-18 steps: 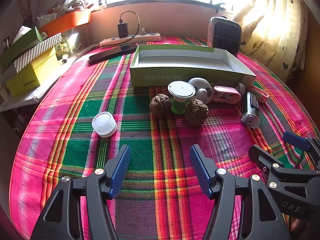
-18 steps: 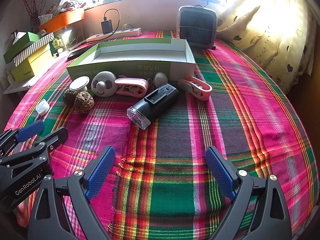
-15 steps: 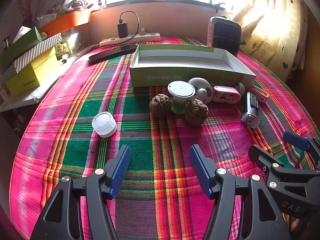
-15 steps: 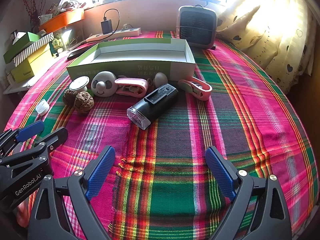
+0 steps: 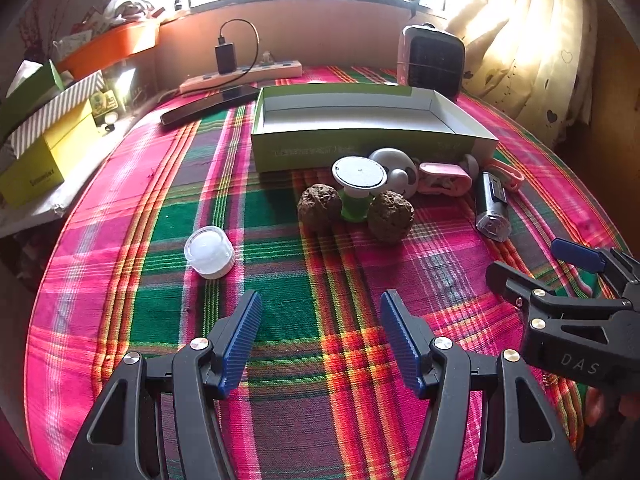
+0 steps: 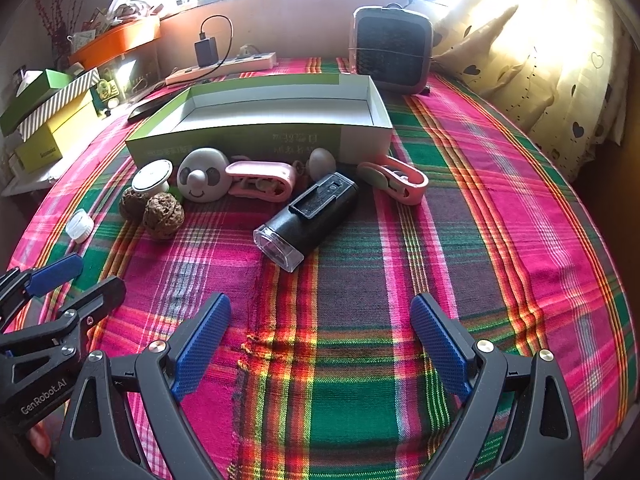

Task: Organize objects
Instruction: 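Move both tools toward the objects, left toward the white jar, right toward the black device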

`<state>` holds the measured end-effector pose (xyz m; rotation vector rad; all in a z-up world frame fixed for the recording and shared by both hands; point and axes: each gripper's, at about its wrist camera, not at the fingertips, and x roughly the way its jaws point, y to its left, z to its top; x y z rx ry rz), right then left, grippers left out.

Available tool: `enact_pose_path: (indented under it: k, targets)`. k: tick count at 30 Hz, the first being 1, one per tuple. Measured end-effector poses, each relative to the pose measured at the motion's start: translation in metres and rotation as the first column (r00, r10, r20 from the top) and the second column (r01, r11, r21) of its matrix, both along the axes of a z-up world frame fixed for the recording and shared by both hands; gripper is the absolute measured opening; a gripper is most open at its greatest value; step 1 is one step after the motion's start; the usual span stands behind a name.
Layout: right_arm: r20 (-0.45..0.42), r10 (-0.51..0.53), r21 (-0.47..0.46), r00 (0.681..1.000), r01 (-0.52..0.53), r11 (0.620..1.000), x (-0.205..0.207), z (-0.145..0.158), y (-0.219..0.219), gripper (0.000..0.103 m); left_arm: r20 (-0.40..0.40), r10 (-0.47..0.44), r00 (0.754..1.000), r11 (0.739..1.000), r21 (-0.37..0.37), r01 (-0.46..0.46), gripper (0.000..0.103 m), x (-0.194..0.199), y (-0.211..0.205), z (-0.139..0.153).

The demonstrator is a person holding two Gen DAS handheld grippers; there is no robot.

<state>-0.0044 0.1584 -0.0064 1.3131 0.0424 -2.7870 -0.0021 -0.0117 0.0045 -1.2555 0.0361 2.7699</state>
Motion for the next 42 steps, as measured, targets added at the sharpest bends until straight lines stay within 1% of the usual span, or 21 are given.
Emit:
enact_pose_path:
  k: [3,8,10,13,16,27,30,34,39,42]
  targets:
    - [0.007,0.002,-0.024,1.000,-0.001,1.000,-0.006,0.002,-0.001,0.091,0.008,0.013,1.000,0.999,0.031,-0.013,0.061,-0.003,-0.012,0.001]
    - [0.029,-0.010,-0.018,1.000,0.010,1.000,-0.020,0.003,-0.005,0.091,0.026,0.060,0.998,0.995,0.077,-0.062,0.061,-0.010,-0.034,0.001]
    - [0.034,-0.001,-0.034,0.999,0.002,0.999,-0.024,0.004,-0.007,0.091,0.027,0.065,0.998,0.994,0.088,-0.067,0.061,-0.012,-0.040,0.002]
    - [0.040,-0.013,-0.013,0.999,0.014,1.000,-0.031,0.004,-0.009,0.091,0.036,0.069,0.997,0.992,0.103,-0.073,0.061,-0.017,-0.046,0.002]
    - [0.046,-0.020,-0.018,0.999,0.021,1.000,-0.036,0.004,-0.008,0.091,0.046,0.074,0.996,0.989,0.126,-0.079,0.061,-0.022,-0.052,0.002]
    - [0.050,-0.042,0.011,0.998,0.042,0.999,-0.047,0.004,-0.002,0.091,0.064,0.088,0.994,0.986,0.137,-0.096,0.061,-0.033,-0.067,0.003]
    - [0.048,-0.045,0.010,0.998,0.044,0.999,-0.049,0.005,0.000,0.089,0.066,0.109,0.992,0.985,0.125,-0.117,0.060,-0.034,-0.072,0.003]
    - [0.046,-0.053,0.008,0.998,0.052,0.999,-0.048,0.005,0.003,0.087,0.073,0.133,0.988,0.981,0.129,-0.142,0.059,-0.036,-0.081,0.003]
    - [0.040,-0.051,0.006,0.998,0.051,0.999,-0.046,0.006,0.005,0.084,0.074,0.134,0.988,0.981,0.133,-0.143,0.057,-0.037,-0.082,0.004]
    - [0.034,-0.057,0.011,0.998,0.057,0.998,-0.042,0.007,0.008,0.079,0.074,0.133,0.988,0.981,0.129,-0.142,0.057,-0.037,-0.083,0.004]
